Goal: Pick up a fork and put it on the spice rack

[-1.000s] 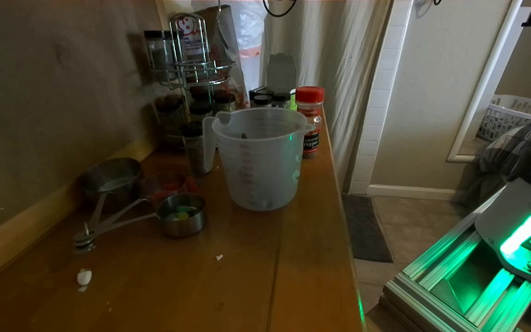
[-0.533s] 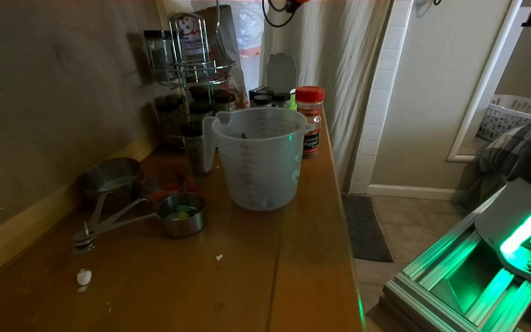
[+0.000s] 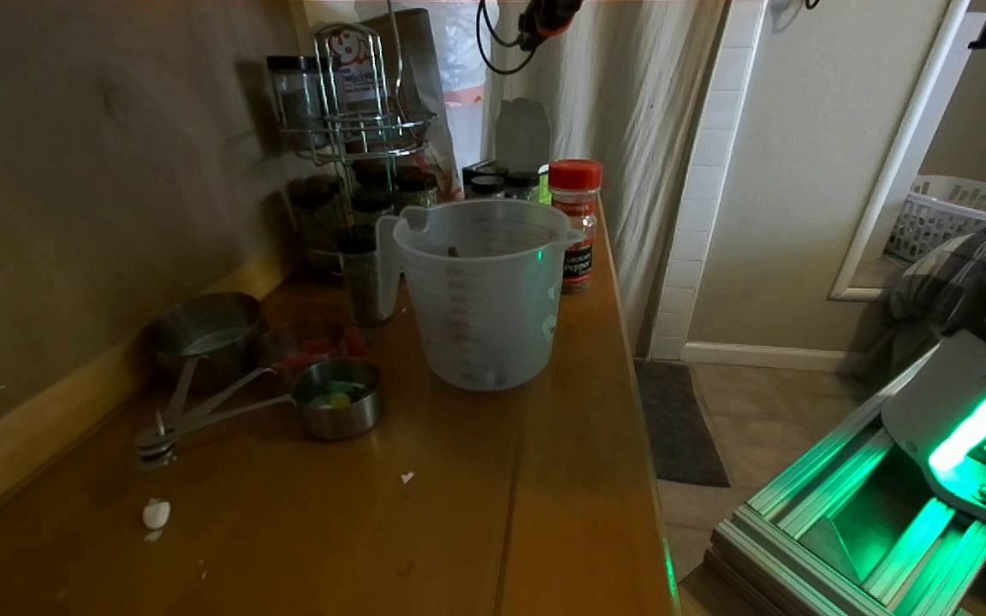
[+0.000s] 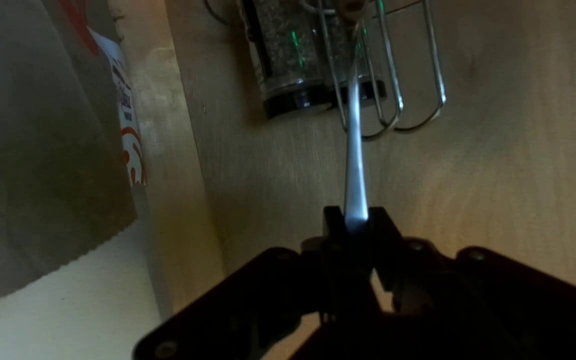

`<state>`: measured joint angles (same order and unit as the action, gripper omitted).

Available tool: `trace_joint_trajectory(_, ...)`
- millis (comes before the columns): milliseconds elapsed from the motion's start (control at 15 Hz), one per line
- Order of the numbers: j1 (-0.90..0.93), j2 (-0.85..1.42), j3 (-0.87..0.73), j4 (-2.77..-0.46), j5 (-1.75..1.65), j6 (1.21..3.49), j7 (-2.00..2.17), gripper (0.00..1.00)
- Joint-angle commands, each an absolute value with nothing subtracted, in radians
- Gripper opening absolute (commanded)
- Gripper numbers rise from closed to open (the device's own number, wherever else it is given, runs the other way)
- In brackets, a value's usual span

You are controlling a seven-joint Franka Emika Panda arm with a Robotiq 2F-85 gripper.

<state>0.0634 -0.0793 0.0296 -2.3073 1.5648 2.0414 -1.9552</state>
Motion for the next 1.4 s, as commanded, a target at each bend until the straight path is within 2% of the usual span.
trace_joint_trajectory(0, 0.060, -0.059, 0.047, -2.279, 1.579, 2.092, -1.958, 0.04)
trace_joint_trajectory(533, 0.076, -0.145, 0.084, -2.227, 1.401, 2.087, -1.831, 0.04)
trace_joint_trajectory(1133, 0.078, -0.227, 0.074, -2.169, 0.874, 1.744, -1.776, 0.04)
trace_joint_trajectory(1333, 0.108, -0.188, 0.113, -2.131, 0.764, 1.753, -1.770, 0.04)
